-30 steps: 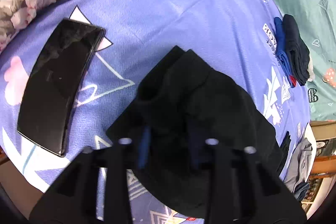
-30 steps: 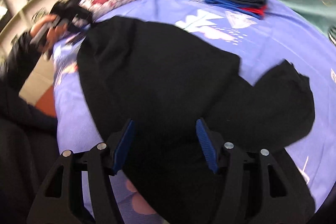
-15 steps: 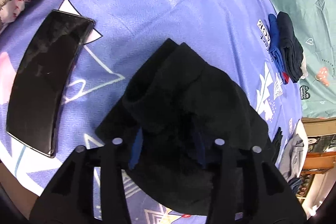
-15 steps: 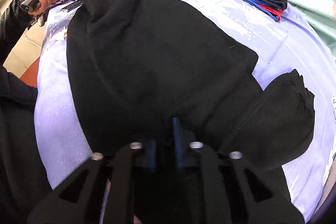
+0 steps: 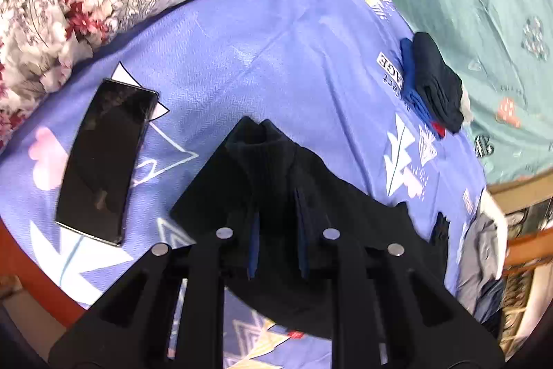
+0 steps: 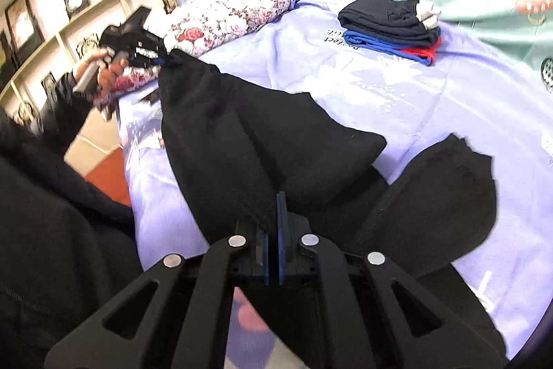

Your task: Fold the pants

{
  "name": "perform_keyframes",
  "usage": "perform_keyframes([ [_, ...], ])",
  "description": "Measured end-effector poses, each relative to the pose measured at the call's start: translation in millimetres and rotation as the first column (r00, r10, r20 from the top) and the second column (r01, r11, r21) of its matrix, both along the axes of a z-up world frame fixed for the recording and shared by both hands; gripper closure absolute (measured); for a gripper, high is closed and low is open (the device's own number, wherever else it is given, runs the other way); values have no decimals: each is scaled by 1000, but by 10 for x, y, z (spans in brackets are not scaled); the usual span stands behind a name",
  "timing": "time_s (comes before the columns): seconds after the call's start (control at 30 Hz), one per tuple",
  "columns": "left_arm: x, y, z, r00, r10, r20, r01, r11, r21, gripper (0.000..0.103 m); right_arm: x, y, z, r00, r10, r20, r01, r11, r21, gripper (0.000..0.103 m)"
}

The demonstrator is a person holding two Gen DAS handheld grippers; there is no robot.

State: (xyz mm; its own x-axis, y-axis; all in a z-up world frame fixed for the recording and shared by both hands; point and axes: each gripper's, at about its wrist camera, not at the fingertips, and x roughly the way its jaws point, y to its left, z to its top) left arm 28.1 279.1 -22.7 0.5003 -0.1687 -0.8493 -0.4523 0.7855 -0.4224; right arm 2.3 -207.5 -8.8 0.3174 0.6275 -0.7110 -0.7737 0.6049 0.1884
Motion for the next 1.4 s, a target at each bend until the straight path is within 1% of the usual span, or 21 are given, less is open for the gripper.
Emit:
perform_keyframes([
  [0.1, -65, 19, -283, 997, -6, -76, 6, 1000, -5, 85, -82, 7, -92, 999, 29, -27, -30, 999, -38, 99],
  [0.17, -123, 87, -666, 988, 20, -152, -30, 998, -63, 85, -113, 96, -302, 996, 43, -76, -49, 995, -84, 99],
  [0.2, -143, 116, -771, 989, 23, -149, -36, 996, -85, 85, -116, 127, -389, 994, 46, -96, -55, 994, -95, 99],
  [0.27, -191, 158, -804, 994, 25, -108, -38, 993, -115, 85, -133, 222, -646, 990, 34, -139, -55, 987, -152, 99],
  [0.33, -181, 180, -783, 992, 3, -124, -18, 993, -118, 85, -104, 205, -742, 985, 17, -171, -42, 988, -146, 94],
  [0.37, -177, 197, -756, 990, -8, -138, -9, 992, -126, 84, -89, 182, -723, 983, 10, -185, -36, 990, -137, 90],
  [0.4, -183, 209, -714, 989, -17, -146, -4, 990, -139, 82, -91, 157, -693, 984, -7, -177, -19, 989, -146, 79],
  [0.43, -204, 221, -673, 989, -20, -148, 0, 991, -136, 63, -84, 135, -646, 988, -25, -154, 0, 987, -159, 62],
  [0.5, -260, 208, -467, 988, 36, -153, -35, 999, 11, 23, -57, 23, -479, 994, -64, -91, 51, 988, -148, 50],
  [0.53, -307, 202, -300, 991, 67, -114, -54, 992, 111, 23, -38, -45, -415, 993, -80, -87, 69, 990, -125, 50],
  [0.6, -353, 193, -132, 996, 62, -70, -50, 987, 154, 22, 99, -222, -249, 985, -153, -76, 148, 986, -70, 45],
  [0.63, -370, 181, -75, 997, 61, -50, -53, 987, 150, 22, 185, -297, -198, 977, -207, -59, 203, 977, -67, 34],
  [0.7, -347, 80, 6, 999, 36, -20, -32, 989, 142, 21, 379, -389, -140, 946, -324, -23, 322, 944, -78, 28],
  [0.73, -314, 25, 7, 1000, 15, -18, -13, 990, 140, 21, 524, -447, -107, 925, -377, -37, 374, 925, -73, 28],
  [0.8, -176, -214, -6, 998, -58, -6, 58, 992, 112, 20, 745, -513, -55, 903, -414, -112, 414, 910, -19, 28],
  [0.87, -63, -431, -71, 991, -130, -12, 131, 988, 86, 19, 844, -569, 7, 904, -393, -168, 404, 914, 38, 28],
  [0.93, -11, -587, -183, 981, -191, -36, 193, 979, 63, 19, 839, -606, 101, 905, -405, -126, 415, 908, 63, 24],
  [1.0, 62, -710, -338, 968, -233, -89, 238, 970, 58, 19, 902, -577, 84, 887, -457, -69, 458, 889, -14, 22],
  [1.03, 94, -732, -422, 965, -235, -114, 243, 968, 63, 19, 990, -511, -10, 862, -506, -28, 500, 859, -111, 22],
  [1.1, 114, -717, -512, 966, -216, -145, 229, 970, 78, 19, 1147, -421, -152, 827, -563, 0, 552, 811, -191, 22],
  [1.4, 35, -555, -631, 971, -195, -136, 200, 979, 28, 18, 1962, 35, -787, 727, -686, -39, 639, 696, -329, 28],
])
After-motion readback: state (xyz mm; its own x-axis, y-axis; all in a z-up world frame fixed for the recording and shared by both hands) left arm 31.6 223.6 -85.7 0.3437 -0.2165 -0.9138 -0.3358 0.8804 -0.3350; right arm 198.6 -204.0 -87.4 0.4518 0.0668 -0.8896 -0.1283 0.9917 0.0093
